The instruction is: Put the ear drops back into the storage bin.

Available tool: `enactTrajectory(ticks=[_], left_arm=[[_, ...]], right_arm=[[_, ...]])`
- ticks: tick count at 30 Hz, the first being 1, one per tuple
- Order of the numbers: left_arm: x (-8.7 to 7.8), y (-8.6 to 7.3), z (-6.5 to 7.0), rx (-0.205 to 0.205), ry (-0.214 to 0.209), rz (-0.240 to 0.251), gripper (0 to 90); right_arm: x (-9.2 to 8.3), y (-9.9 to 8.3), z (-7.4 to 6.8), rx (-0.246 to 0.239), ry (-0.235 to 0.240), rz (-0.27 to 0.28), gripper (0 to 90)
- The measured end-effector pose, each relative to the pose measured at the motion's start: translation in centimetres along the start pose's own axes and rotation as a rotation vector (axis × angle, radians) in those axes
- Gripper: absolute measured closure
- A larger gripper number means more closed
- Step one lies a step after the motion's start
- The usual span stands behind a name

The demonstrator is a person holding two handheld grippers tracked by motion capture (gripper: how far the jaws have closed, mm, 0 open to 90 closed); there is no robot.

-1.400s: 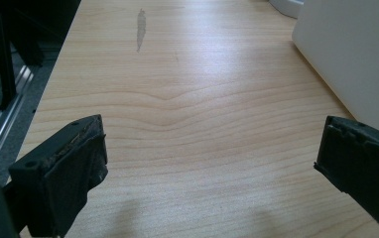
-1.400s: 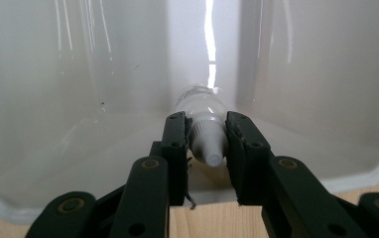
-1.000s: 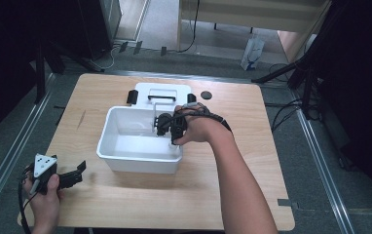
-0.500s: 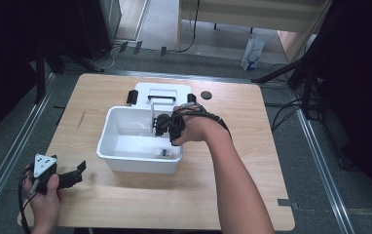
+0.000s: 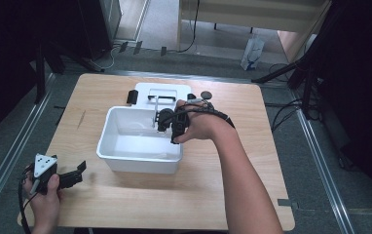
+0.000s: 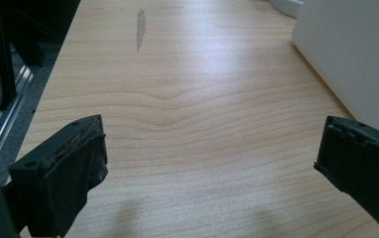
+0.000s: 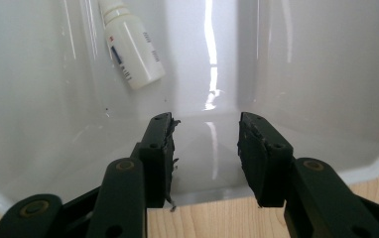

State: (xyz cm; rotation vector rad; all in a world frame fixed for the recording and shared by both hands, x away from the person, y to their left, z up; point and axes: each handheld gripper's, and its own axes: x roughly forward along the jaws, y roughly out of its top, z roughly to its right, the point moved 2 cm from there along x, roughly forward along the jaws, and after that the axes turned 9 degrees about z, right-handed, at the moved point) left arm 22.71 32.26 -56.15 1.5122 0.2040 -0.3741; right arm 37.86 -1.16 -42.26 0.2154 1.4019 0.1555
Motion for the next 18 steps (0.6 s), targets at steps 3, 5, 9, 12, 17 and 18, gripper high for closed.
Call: enactTrajectory(ticks=[3, 5, 9, 12, 17, 18], left_arm=[[0.0, 0.0, 0.0, 0.001, 0.0, -0.002, 0.0], [0.0, 0.0, 0.0, 0.0, 0.001, -0.001, 0.0], [0.0, 0.0, 0.0, 0.001, 0.001, -0.001, 0.0], [0.0, 0.0, 0.0, 0.001, 0.002, -0.002, 0.0], [0.0, 0.0, 0.0, 0.001, 0.002, -0.001, 0.0], [0.0, 0.0, 0.0, 0.002, 0.002, -0.002, 0.0]], right_arm=[[-0.7, -0.2, 0.1, 0.02, 0.002, 0.019, 56.6], [-1.1, -0.4, 0.2, 0.036, 0.0, 0.038, 55.9], [-2.3, -0.6, 0.5, 0.047, -0.011, 0.071, 53.5], [-3.2, -0.8, 0.5, 0.054, -0.042, 0.074, 44.9], [-4.4, -1.4, 0.5, 0.074, -0.061, 0.088, 38.9], [-4.7, -1.6, 0.5, 0.089, -0.071, 0.084, 36.8]])
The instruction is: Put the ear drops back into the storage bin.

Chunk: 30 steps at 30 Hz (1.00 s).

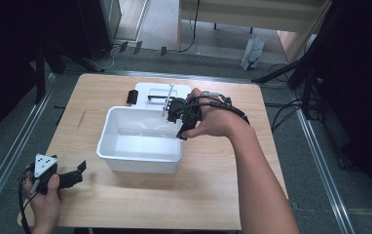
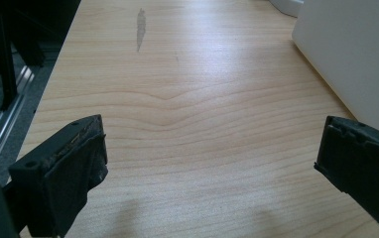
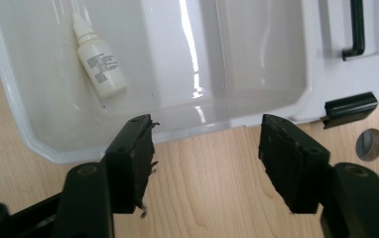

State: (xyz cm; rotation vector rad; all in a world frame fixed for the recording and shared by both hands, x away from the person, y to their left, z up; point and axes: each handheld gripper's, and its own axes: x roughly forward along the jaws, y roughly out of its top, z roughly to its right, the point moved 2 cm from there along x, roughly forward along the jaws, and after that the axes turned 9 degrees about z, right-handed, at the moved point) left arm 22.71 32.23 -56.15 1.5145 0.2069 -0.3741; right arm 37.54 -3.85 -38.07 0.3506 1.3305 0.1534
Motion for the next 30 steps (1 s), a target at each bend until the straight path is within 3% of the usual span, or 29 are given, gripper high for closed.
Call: enactTrajectory(ticks=[3, 8, 11, 18, 30], left_arm=[[0.0, 0.0, 0.0, 0.0, 0.0, 0.0, 0.0], [0.0, 0.0, 0.0, 0.006, 0.001, -0.002, 0.0], [0.0, 0.0, 0.0, 0.005, 0.001, -0.002, 0.0], [0.0, 0.0, 0.1, 0.007, 0.001, -0.002, 0.0], [0.0, 0.0, 0.1, 0.012, 0.001, -0.001, 0.0]], right_arm=[[-0.5, -0.5, 0.1, 0.01, -0.02, 0.002, 31.1], [-1.5, -1.5, 0.2, 0.07, -0.054, 0.01, 12.2], [-2.0, -2.2, 0.1, 0.09, -0.038, 0.005, 0.0], [-2.9, -4.6, -0.3, 0.107, -0.047, 0.017, 0.0], [-2.7, -9.3, -0.8, 0.178, -0.066, 0.033, 0.0]])
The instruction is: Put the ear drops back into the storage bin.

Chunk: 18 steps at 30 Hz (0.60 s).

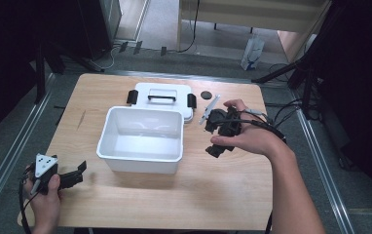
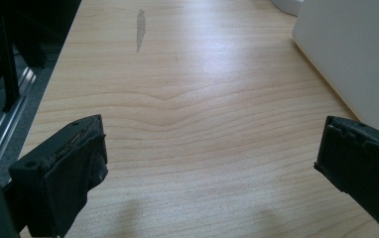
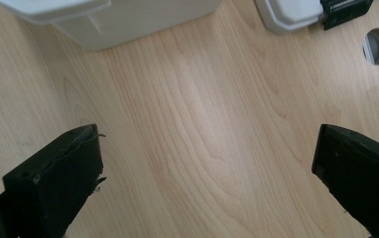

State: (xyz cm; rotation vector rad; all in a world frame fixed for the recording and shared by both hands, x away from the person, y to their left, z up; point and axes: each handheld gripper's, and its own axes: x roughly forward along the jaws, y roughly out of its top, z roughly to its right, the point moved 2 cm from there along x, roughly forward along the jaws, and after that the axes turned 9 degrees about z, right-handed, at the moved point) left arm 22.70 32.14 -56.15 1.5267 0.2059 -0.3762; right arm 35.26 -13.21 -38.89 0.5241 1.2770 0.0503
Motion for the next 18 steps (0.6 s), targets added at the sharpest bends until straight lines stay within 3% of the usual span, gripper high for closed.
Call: enactTrajectory(ticks=[9, 18], left_arm=[[0.0, 0.0, 0.0, 0.002, 0.001, 0.0, 0.0], [0.0, 0.0, 0.1, 0.004, 0.002, 0.001, 0.0]], right_arm=[[0.6, -4.3, 0.0, 0.077, -0.026, 0.053, 0.0], [2.4, -10.3, -0.7, 0.18, -0.043, 0.1, 5.5]])
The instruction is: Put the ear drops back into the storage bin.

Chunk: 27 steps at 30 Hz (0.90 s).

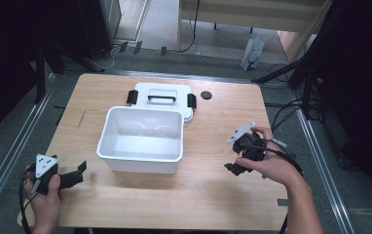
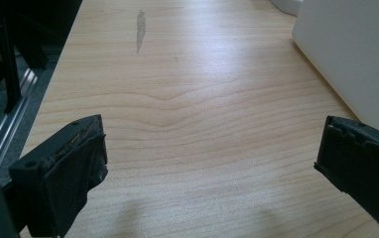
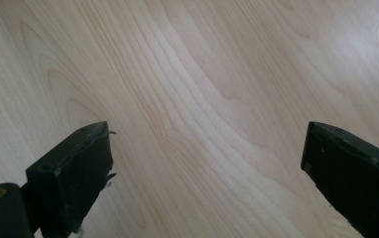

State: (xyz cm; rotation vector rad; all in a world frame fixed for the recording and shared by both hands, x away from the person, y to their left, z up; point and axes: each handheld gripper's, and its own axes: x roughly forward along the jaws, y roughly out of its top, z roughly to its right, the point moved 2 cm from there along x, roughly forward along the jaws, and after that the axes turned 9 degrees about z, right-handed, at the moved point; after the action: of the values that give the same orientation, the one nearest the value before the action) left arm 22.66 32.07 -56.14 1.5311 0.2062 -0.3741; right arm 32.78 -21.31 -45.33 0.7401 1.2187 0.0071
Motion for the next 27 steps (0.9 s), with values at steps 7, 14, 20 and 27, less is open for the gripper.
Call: enactTrajectory(ticks=[7, 14, 20, 27], left_arm=[[0.0, 0.0, 0.1, 0.014, 0.004, -0.003, 0.0], [0.0, 0.0, 0.1, 0.015, 0.007, 0.0, 0.0], [0.0, 0.0, 0.2, 0.019, 0.01, 0.0, 0.0], [0.0, 0.0, 0.2, 0.024, 0.011, -0.002, 0.0]], right_arm=[[0.6, -4.5, 0.1, 0.074, -0.048, 0.057, 5.9], [0.8, -8.3, -0.1, 0.156, -0.128, 0.149, 6.8], [0.8, -11.3, -0.4, 0.273, -0.175, 0.287, 6.8], [0.9, -14.1, -1.1, 0.362, -0.194, 0.398, 6.8]])
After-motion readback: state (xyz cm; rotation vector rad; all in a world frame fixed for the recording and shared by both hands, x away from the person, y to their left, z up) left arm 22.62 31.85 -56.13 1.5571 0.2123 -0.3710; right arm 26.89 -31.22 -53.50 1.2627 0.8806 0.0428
